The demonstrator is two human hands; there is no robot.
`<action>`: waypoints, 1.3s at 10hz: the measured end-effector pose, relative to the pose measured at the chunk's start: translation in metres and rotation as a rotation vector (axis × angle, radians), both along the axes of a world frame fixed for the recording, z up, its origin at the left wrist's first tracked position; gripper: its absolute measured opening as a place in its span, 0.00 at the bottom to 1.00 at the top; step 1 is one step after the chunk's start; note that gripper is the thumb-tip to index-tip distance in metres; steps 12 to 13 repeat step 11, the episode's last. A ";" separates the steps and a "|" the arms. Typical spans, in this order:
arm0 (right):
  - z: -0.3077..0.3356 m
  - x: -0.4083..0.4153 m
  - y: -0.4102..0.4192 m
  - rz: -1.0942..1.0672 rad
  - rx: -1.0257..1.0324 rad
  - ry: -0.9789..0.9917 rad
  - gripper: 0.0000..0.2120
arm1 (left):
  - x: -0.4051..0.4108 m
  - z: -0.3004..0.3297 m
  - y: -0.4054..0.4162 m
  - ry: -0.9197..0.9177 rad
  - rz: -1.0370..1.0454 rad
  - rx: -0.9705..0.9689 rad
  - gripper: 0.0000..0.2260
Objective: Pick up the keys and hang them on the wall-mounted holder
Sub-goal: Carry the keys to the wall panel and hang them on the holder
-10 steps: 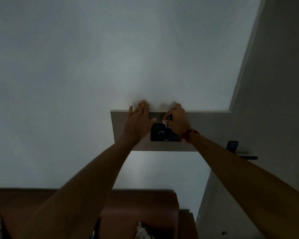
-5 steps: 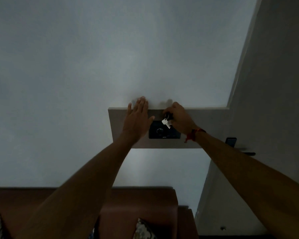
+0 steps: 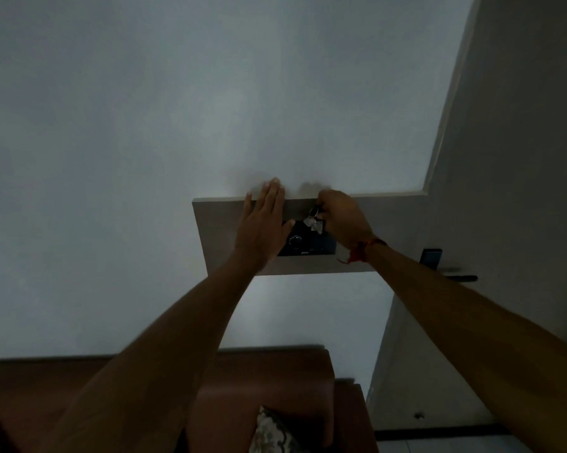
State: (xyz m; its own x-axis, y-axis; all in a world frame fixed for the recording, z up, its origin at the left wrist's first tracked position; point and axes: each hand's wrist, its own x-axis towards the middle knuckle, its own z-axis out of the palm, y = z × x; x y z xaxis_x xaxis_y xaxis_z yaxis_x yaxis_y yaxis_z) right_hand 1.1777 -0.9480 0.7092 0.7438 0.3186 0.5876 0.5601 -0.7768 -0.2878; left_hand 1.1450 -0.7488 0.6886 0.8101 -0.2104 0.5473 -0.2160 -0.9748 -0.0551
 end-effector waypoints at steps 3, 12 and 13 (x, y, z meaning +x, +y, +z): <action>-0.010 0.001 0.006 -0.025 -0.125 -0.164 0.09 | 0.003 -0.009 0.001 -0.013 0.018 0.015 0.35; 0.023 -0.027 -0.005 -0.050 -0.194 -0.032 0.19 | -0.012 0.034 -0.011 -0.061 0.088 0.066 0.33; 0.023 -0.027 -0.005 -0.050 -0.194 -0.032 0.19 | -0.012 0.034 -0.011 -0.061 0.088 0.066 0.33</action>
